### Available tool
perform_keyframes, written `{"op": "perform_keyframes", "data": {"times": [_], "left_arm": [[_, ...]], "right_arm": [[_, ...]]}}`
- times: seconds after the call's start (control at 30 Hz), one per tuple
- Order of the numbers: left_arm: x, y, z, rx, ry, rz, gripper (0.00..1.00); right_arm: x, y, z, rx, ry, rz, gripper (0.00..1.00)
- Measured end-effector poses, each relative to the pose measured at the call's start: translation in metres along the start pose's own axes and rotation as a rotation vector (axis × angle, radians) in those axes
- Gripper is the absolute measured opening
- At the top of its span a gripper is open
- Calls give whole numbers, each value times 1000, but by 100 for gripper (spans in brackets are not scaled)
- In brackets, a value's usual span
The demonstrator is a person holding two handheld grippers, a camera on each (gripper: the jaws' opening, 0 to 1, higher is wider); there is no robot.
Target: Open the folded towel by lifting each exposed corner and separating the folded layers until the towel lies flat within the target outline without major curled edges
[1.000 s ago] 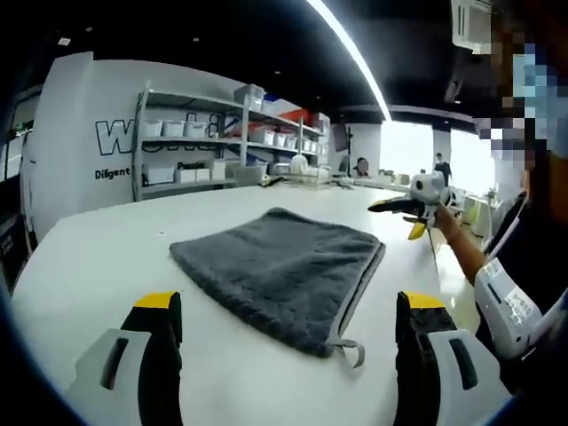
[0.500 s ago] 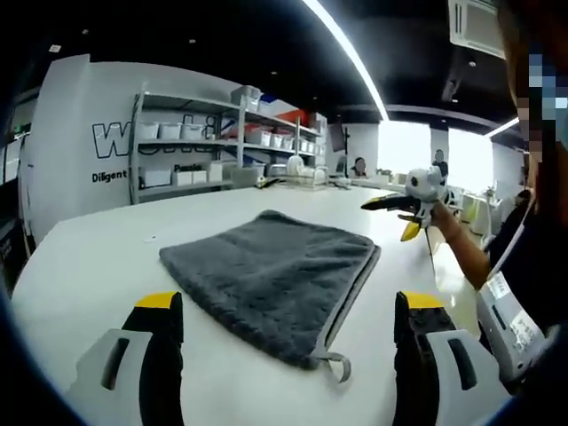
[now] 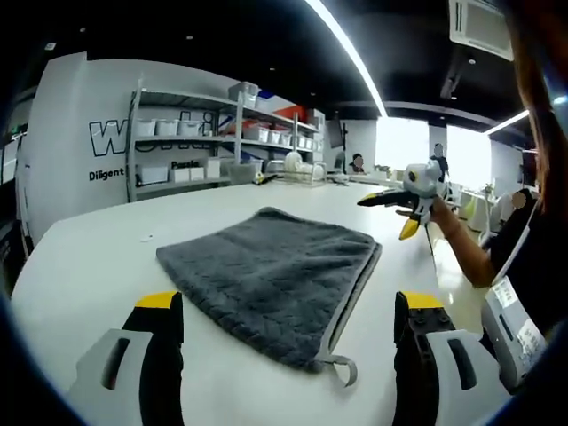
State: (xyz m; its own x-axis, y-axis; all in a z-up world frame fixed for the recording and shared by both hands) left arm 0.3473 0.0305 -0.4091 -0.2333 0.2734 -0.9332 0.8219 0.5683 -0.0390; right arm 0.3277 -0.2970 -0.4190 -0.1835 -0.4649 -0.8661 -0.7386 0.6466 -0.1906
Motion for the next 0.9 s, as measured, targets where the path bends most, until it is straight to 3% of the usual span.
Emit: {"op": "perform_keyframes", "data": {"times": [0.43, 0.9], "left_arm": [[-23, -17, 36, 45, 12, 41, 97], [-38, -63, 92, 144, 52, 121, 95]], "right_arm": [[5, -2, -3, 33, 4, 33, 99], [23, -4, -27, 88, 45, 62, 99]]}}
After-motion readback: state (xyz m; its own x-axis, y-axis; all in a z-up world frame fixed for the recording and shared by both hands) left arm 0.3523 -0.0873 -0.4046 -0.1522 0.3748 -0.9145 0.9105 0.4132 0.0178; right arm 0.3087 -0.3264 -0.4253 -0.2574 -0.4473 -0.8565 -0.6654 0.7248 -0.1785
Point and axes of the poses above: the point that each gripper's makers call its tool centre point, and the gripper's own axes: z roughly forward along the fingers, y roughly to its left, x roughly out of its underside, the point moved 3 cm from there along -z, roughly backward along the fingers, and after that the axes turned 6 degrees about y, right-handed, at the moved point
